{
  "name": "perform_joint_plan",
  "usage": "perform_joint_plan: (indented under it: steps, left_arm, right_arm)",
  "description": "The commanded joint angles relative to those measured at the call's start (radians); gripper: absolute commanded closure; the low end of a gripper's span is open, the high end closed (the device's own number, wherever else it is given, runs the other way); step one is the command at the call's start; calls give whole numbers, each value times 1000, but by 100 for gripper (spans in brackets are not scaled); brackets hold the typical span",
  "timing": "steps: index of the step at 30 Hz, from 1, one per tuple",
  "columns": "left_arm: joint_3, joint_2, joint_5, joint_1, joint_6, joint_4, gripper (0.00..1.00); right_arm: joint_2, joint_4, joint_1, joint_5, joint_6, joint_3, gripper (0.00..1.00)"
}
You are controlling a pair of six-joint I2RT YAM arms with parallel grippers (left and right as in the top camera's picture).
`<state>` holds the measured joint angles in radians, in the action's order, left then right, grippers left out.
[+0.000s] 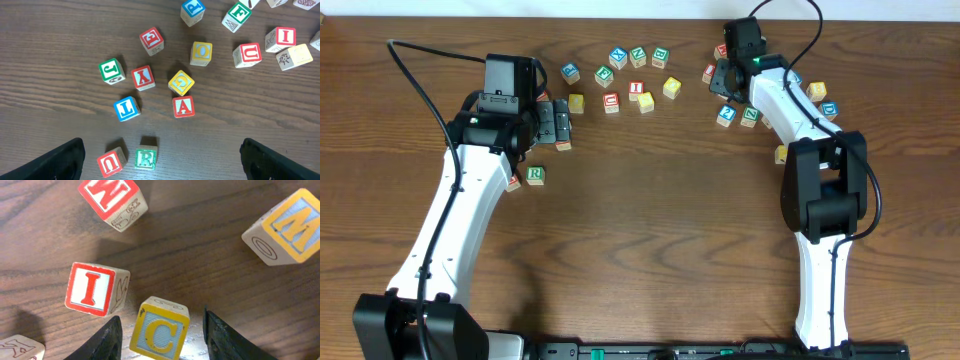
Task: Spell out CORL
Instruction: 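Close the right gripper on the yellow C block and lift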
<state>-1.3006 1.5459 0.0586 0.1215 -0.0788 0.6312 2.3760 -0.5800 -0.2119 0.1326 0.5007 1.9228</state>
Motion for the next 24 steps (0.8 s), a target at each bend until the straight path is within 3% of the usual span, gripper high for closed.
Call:
perform_joint_plan:
  steps: [1,17,24]
  left_arm:
    - [-24,3,2,3,-9,5,2]
    - [-24,3,2,3,-9,5,2]
    - [-24,3,2,3,-10,5,2]
  right_arm:
    - [43,10,1,15,9,-9,54]
    - [59,13,3,50,7,-9,67]
    - [59,12,3,53,-94,-8,77]
